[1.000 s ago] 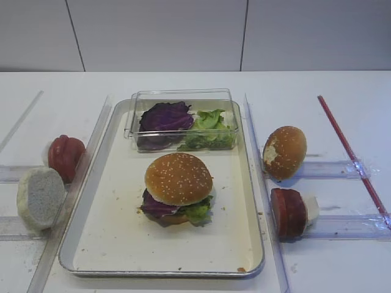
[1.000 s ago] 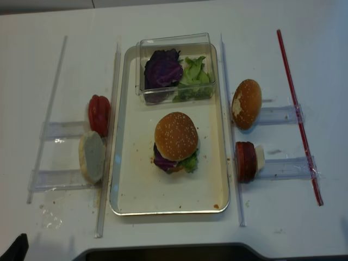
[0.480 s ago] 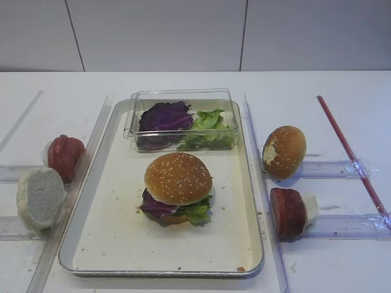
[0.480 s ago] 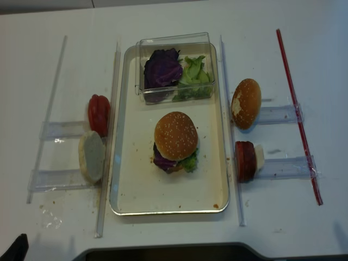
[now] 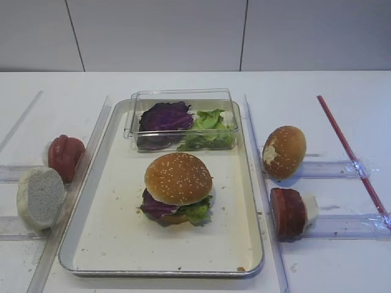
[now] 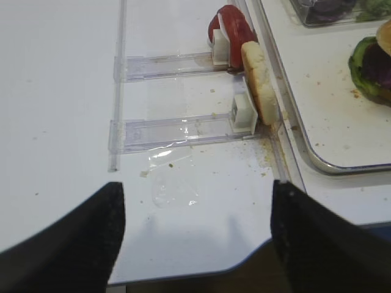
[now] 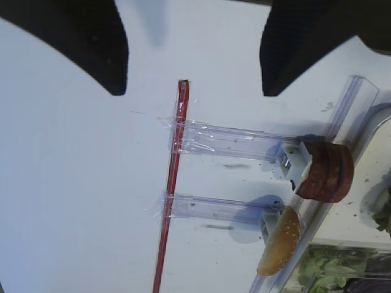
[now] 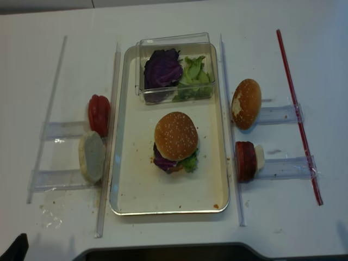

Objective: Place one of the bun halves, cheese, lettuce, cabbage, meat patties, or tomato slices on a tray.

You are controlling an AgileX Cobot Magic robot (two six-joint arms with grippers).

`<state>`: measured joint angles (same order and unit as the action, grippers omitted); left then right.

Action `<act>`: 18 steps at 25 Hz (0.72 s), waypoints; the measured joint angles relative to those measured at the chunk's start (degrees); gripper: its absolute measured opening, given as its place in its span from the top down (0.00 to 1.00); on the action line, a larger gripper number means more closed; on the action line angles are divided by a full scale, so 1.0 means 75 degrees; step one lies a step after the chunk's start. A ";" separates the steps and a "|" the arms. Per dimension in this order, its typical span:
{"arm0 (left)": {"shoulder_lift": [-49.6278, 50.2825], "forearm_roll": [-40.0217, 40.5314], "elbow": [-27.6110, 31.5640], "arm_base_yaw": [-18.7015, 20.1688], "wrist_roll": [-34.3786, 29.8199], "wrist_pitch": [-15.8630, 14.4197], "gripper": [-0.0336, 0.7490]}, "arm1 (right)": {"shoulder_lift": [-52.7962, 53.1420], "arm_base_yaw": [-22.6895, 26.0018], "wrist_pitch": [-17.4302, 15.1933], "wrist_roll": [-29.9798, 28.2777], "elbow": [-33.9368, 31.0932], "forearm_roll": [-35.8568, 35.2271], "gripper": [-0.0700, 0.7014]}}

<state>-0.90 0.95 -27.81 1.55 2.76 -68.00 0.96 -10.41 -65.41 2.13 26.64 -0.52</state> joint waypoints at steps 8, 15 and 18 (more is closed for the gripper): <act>0.0000 0.0016 0.0000 0.0000 0.0078 0.0000 0.36 | 0.0000 0.0622 0.0000 -0.0018 0.0000 0.0000 0.29; 0.0000 0.0020 0.0000 0.0000 0.0103 0.0000 0.36 | 0.0000 0.1046 0.0000 -0.0018 0.0000 0.0000 0.30; 0.0000 0.0020 0.0000 0.0000 0.0103 0.0000 0.36 | 0.0000 0.1046 0.0000 -0.0018 0.0000 0.0000 0.32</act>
<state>-0.90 1.10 -27.81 1.55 3.53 -68.00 0.96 -2.56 -65.41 2.00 26.64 -0.52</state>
